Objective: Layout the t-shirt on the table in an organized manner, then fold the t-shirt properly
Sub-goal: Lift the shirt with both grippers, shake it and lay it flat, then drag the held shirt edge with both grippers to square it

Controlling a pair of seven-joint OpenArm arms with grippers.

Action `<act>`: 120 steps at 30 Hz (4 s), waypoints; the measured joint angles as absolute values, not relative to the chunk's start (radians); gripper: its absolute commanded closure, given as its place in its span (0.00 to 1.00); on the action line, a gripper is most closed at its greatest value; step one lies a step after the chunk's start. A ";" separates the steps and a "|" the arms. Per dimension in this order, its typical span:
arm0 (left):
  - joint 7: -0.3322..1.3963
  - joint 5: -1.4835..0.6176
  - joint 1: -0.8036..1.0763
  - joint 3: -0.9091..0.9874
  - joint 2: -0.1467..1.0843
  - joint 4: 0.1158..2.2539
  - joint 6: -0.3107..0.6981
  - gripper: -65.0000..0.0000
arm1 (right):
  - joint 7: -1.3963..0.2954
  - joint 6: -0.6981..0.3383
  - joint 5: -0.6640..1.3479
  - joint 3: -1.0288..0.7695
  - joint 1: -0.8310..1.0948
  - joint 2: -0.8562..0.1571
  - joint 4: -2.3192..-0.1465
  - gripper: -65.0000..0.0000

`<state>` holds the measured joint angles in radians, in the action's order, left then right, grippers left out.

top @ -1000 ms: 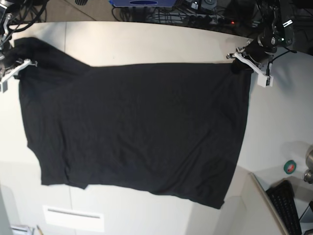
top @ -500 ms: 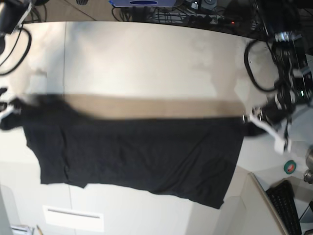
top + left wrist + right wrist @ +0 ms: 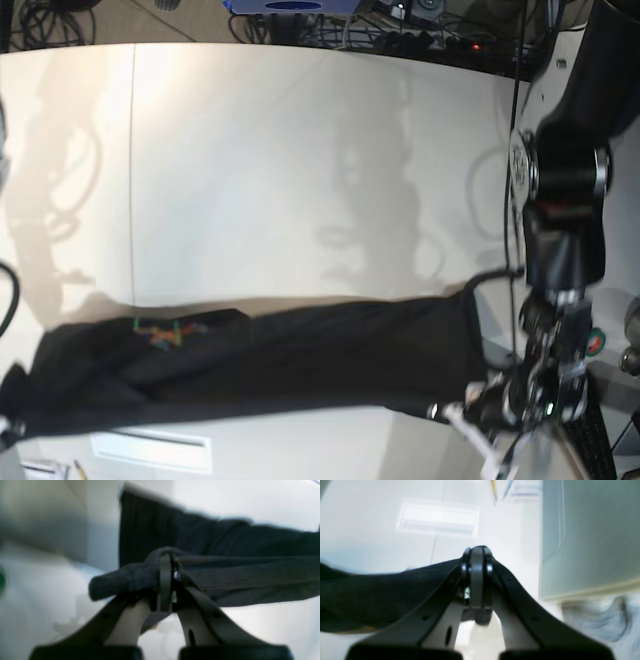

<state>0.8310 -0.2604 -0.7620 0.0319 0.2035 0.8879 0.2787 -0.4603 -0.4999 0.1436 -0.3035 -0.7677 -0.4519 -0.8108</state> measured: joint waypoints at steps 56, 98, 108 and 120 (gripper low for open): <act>0.721 -0.218 0.257 0.357 0.155 1.598 0.284 1.00 | -0.366 -0.508 0.150 -0.680 0.423 -0.155 -1.489 1.00; 0.864 -0.218 0.034 0.391 0.153 1.459 0.286 1.00 | -0.700 -0.497 0.144 -0.627 0.032 -0.193 -1.492 1.00; 0.861 -0.215 -0.084 0.393 0.153 1.342 0.284 1.00 | -0.697 -0.497 0.027 -0.622 -0.096 -0.192 -1.382 1.00; 0.733 -0.037 -0.216 0.236 0.145 1.106 0.287 1.00 | -0.546 -0.503 -0.087 -0.555 -0.221 -0.189 -1.124 1.00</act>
<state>0.7326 -0.0372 -0.2165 0.2356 0.1452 1.1061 0.2867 -0.5461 -0.5026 -0.0868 -0.5552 -0.2211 -0.1890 -1.1240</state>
